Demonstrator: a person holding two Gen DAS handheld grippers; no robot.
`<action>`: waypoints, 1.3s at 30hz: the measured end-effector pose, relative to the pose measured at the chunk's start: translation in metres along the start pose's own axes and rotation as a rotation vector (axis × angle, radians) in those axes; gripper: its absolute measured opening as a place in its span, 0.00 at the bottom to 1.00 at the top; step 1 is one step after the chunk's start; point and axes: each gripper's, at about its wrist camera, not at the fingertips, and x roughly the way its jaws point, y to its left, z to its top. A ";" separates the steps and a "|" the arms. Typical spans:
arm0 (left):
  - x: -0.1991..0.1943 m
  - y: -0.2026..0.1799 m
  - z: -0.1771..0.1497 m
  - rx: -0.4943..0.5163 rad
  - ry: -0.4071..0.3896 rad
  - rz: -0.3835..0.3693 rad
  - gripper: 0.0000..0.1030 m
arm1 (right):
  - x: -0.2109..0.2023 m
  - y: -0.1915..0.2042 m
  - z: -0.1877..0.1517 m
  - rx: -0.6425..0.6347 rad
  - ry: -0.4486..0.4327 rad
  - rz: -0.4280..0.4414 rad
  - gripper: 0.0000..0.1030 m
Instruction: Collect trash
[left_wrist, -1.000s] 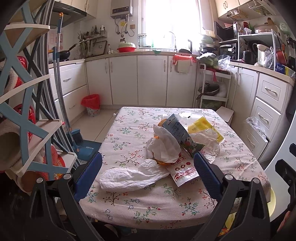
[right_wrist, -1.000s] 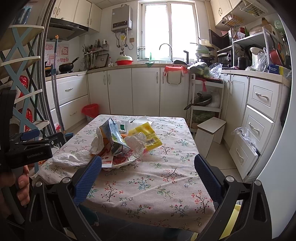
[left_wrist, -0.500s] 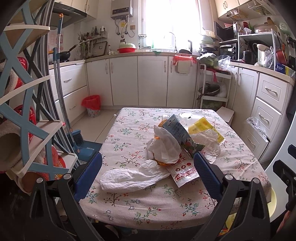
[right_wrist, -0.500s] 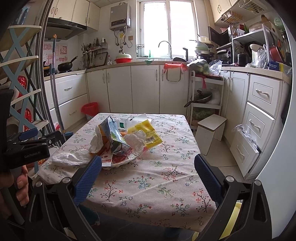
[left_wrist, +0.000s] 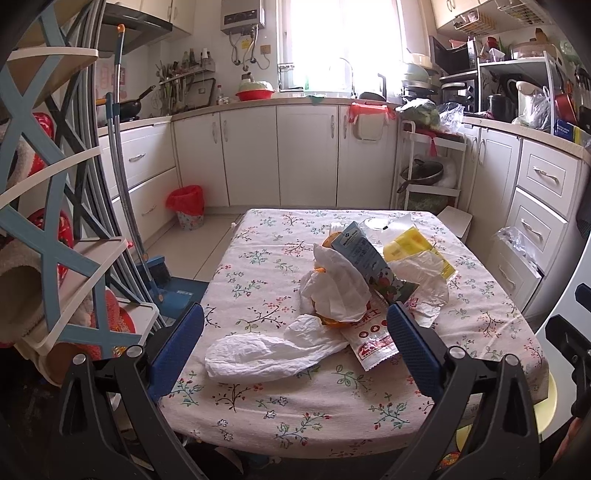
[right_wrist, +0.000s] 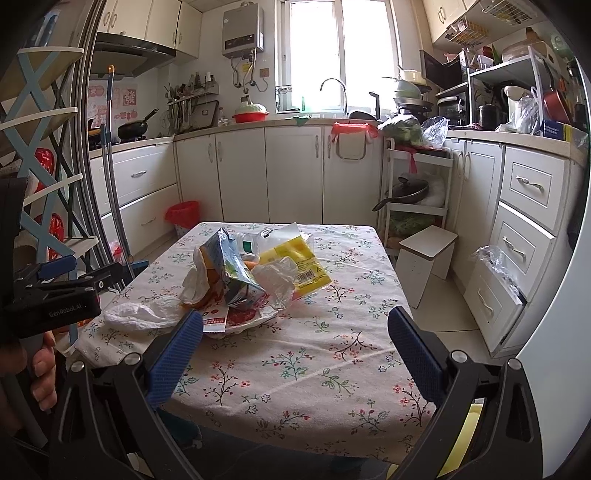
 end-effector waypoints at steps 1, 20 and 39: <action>0.002 0.000 0.000 0.002 0.004 0.002 0.92 | 0.000 0.000 0.000 0.000 0.001 0.001 0.93; 0.106 0.020 -0.024 0.018 0.334 0.029 0.92 | 0.075 0.015 0.015 -0.042 0.102 0.107 0.93; 0.135 0.005 -0.021 -0.013 0.419 -0.204 0.07 | 0.188 0.073 0.035 -0.233 0.264 0.165 0.67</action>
